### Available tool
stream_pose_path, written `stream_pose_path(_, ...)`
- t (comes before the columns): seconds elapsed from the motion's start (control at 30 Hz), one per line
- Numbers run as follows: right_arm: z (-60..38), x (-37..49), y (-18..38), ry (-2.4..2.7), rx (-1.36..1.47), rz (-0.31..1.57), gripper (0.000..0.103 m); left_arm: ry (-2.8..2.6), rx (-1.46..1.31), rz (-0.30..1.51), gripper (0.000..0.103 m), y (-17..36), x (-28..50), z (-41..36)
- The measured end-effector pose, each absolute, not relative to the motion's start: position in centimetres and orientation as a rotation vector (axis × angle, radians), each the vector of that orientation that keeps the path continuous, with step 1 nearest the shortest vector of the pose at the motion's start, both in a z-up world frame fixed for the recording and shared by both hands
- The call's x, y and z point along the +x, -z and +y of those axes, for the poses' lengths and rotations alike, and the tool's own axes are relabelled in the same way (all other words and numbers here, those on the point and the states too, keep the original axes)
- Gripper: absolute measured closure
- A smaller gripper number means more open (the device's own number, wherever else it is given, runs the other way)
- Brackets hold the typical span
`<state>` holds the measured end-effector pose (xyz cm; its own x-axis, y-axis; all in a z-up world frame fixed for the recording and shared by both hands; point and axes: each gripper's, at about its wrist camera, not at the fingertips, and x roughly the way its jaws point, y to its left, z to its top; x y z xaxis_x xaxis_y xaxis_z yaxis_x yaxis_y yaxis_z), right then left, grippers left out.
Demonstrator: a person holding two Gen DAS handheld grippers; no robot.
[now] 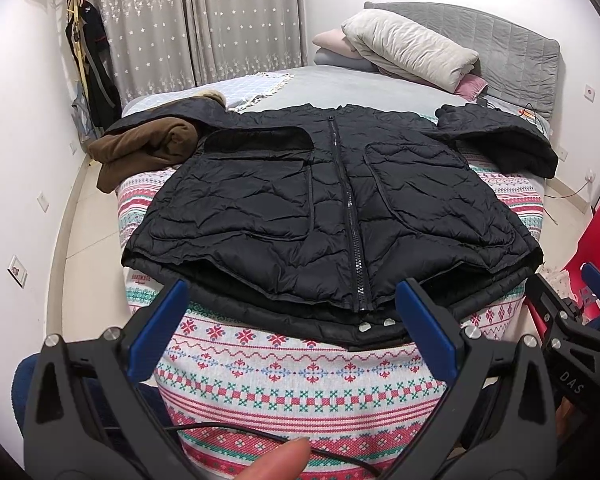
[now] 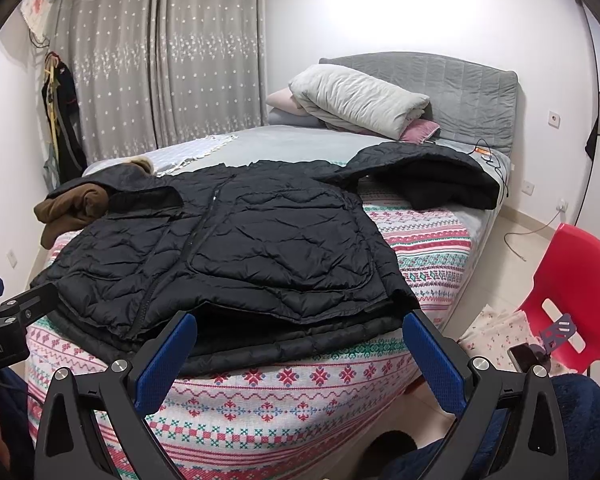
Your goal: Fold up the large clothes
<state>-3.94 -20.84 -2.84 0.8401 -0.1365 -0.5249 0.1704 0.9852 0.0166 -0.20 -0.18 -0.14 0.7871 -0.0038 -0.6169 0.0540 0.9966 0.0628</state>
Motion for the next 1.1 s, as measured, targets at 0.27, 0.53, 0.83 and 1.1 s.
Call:
stream_pose_path(0.27,-20.9,-3.9,3.0,0.162,0.063,0.547,0.0,0.03,0.083,0.669,0.0,0.2,-0.2,-0.2)
stream_pose_path(0.53,-20.8,-4.0,3.1,0.163,0.058,0.552,0.0,0.035,0.08,0.667,0.0,0.3,-0.3,-0.2)
stream_pose_path(0.83,-20.8,-4.0,3.4,0.173,0.038,0.554,0.0,0.032,0.078,0.689,0.0,0.5,-0.1,-0.1)
stream_pose_path(1.1,-21.1,-3.5,3.4,0.21,0.01,0.566,0.0,0.001,0.117,0.696,0.0,0.5,1.2,1.9)
